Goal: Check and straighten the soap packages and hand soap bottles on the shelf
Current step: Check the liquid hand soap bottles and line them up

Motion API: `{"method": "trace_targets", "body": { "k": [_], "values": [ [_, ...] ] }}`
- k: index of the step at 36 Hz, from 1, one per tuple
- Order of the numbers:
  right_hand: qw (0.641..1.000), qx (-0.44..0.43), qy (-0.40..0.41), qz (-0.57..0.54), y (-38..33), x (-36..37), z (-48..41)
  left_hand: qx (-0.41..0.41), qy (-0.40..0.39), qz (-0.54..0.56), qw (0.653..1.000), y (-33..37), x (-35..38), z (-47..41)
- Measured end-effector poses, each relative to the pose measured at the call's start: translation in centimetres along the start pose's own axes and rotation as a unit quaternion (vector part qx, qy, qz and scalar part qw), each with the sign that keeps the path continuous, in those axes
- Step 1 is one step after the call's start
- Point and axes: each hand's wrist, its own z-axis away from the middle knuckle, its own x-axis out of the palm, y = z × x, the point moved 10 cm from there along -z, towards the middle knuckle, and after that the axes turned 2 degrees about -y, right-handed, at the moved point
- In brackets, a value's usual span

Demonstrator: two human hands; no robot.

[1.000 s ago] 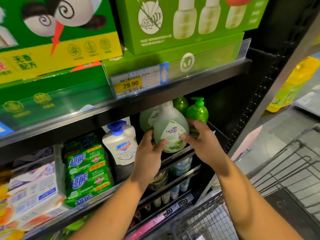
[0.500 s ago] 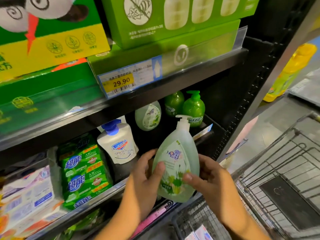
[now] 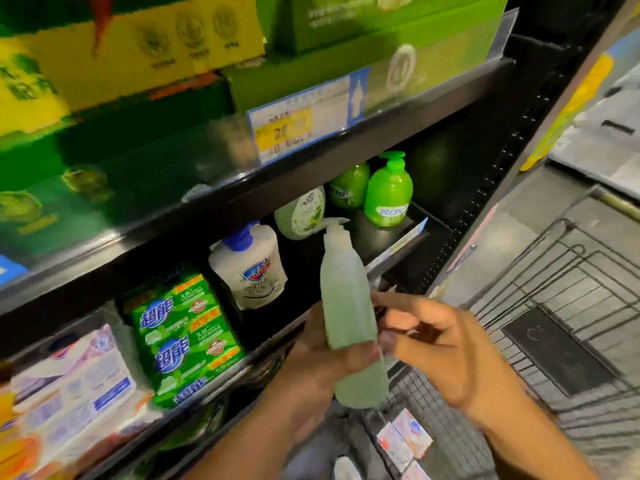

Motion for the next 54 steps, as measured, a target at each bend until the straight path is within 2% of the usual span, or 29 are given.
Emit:
{"method": "trace_targets", "body": {
  "k": [4,6,9,13,19,22,26,29,34,39,42,46,49,51,54],
  "values": [
    [0.993,0.02,0.067,0.094,-0.5,-0.1,1.3,-0.019,-0.029,0.046,0.998,0.0,-1.0,1.8],
    [0.989,0.067,0.099,0.09,0.3,-0.4,1.8,-0.032,-0.029,0.104,0.994,0.0,-1.7,2.6],
    [0.986,0.147,0.06,0.049,1.6,1.2,2.5,-0.056,-0.01,0.121,0.991,-0.5,-2.5,3.5],
    [0.989,0.146,0.019,-0.008,1.2,3.7,3.7,-0.04,0.011,0.158,0.987,0.0,-2.7,4.7],
    [0.989,0.11,0.081,-0.054,0.3,4.8,5.5,0.046,0.038,0.055,0.997,2.4,-4.5,6.3],
    [0.986,0.082,0.123,-0.076,-0.1,4.6,6.4,0.095,0.053,-0.063,0.992,3.3,-5.0,6.8],
    [0.98,0.043,0.161,-0.108,-0.8,4.6,7.4,0.059,0.069,-0.092,0.992,1.8,-5.2,6.6],
    [0.985,0.019,0.157,-0.075,-1.6,5.0,7.6,0.024,0.046,-0.072,0.996,0.7,-4.3,6.6],
    [0.989,-0.001,0.143,-0.035,-3.4,5.5,7.2,-0.038,-0.051,0.027,0.998,-0.7,-2.2,6.1],
    [0.994,-0.001,0.107,0.017,-4.8,4.8,6.5,-0.057,-0.136,0.078,0.986,-0.8,0.1,5.7],
    [0.996,0.021,0.087,0.02,-4.1,4.6,6.2,-0.047,-0.154,0.105,0.981,-0.3,0.9,5.4],
    [0.98,0.092,0.153,0.09,-1.7,2.1,6.0,-0.046,-0.175,0.169,0.969,-0.1,0.8,5.2],
    [0.98,0.133,0.102,0.102,-0.7,2.2,5.5,-0.048,-0.209,0.179,0.96,0.5,1.5,5.3],
    [0.987,0.137,0.054,0.067,-0.8,3.0,5.2,-0.049,-0.172,0.172,0.969,0.5,1.2,4.8],
    [0.986,0.138,0.052,0.072,-0.7,2.6,4.9,-0.047,-0.042,0.138,0.988,-0.3,-0.7,4.2]
  ]
}}
